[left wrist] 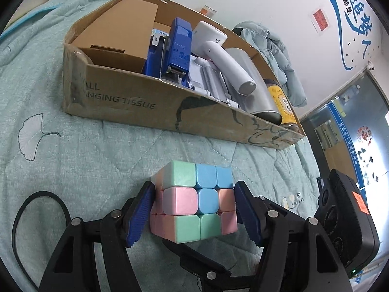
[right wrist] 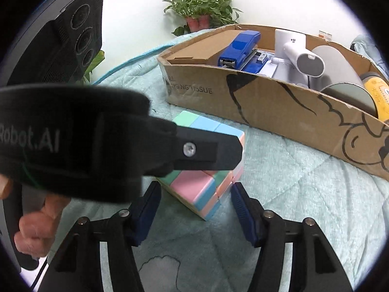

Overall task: Organize rigid objects
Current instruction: 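Grasp the pastel Rubik's cube with the left gripper and lift it, then carry the cube with the left gripper and drop it into the box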

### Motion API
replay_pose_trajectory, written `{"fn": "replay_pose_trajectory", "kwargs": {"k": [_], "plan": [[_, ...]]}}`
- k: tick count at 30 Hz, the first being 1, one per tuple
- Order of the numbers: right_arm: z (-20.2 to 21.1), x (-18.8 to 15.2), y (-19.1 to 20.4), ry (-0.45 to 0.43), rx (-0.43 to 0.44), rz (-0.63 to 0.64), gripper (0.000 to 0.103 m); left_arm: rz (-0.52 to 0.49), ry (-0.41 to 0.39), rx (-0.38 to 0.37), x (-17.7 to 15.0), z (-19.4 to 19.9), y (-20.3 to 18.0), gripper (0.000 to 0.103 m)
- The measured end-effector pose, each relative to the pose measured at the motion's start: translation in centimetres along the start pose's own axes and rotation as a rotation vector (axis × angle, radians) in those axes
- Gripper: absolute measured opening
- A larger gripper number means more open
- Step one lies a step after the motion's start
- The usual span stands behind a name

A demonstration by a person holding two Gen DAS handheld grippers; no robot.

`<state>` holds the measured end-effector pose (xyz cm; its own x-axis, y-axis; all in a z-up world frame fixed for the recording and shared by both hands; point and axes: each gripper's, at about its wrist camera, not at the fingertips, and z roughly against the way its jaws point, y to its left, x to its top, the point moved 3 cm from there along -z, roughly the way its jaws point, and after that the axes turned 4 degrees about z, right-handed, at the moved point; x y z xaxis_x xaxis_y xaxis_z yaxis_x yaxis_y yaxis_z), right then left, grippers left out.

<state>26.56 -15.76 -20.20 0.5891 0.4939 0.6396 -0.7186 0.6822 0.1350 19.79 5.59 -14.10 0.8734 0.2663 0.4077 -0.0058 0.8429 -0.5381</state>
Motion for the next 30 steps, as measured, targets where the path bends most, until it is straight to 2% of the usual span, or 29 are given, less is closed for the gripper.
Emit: {"fn": "replay_pose_trajectory", "kwargs": {"k": [7,12,19,21,25,27,30], "plan": [[0.5,0.8,0.0,-0.028,-0.016,0.010,0.059,-0.043,-0.048,0.012,0.3,0.9,-1.5,0.064],[2.3,3.1,0.1,-0.096,-0.031,0.040,0.059,-0.103,-0.137,0.027,1.8,4.1,-3.8,0.064],[5.1,10.6,-1.8,-0.217,-0.079,0.145,0.059,-0.202,-0.248,0.027,9.1,7.8,-7.6,0.064],[5.1,12.5,-3.0,-0.223,-0.079,0.162,0.059,-0.193,-0.234,0.029,11.3,7.4,-7.8,0.064],[3.0,15.3,-6.4,-0.157,-0.042,0.150,0.059,-0.147,-0.155,0.034,15.3,4.1,-6.6,0.064],[1.3,16.0,-8.0,-0.107,-0.014,0.127,0.059,-0.121,-0.125,0.022,16.4,2.5,-5.7,0.064],[-0.6,16.5,-9.1,-0.055,-0.020,0.111,0.059,-0.086,-0.096,0.001,16.9,0.8,-4.6,0.064]]}}
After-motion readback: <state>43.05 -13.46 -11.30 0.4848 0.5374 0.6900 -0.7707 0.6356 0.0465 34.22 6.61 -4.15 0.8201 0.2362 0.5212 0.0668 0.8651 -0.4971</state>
